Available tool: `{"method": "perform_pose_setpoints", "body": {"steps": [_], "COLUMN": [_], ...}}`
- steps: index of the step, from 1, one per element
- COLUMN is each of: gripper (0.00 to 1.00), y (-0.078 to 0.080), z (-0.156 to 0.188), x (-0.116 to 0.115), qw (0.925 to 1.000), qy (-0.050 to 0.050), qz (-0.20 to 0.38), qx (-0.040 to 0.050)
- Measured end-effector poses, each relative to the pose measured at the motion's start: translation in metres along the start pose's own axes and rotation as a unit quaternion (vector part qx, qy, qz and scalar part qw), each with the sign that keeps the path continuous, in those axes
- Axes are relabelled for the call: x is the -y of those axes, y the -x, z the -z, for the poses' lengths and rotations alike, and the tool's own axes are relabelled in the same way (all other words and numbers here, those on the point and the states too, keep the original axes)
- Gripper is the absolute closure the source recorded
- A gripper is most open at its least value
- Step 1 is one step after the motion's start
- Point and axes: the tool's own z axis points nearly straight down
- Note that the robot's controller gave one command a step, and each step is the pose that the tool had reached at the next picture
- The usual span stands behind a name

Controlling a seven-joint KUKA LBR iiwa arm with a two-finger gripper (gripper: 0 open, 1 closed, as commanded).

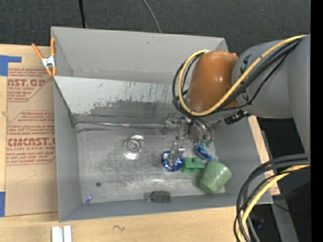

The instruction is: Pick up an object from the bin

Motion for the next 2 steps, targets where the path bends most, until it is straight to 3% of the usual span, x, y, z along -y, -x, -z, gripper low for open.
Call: {"method": "perform_pose_setpoints", "body": {"steps": [1,2], "gripper": [0.0,0.0], "y": [-0.003,-0.045], "z": [-0.054,-0.052], "x": [0.054,-0.022], "qw": [0.9995,0.9948], "qy": [0.002,0.0], "qz": [0.032,0.101], "qx": [0.0064,0.0084]}}
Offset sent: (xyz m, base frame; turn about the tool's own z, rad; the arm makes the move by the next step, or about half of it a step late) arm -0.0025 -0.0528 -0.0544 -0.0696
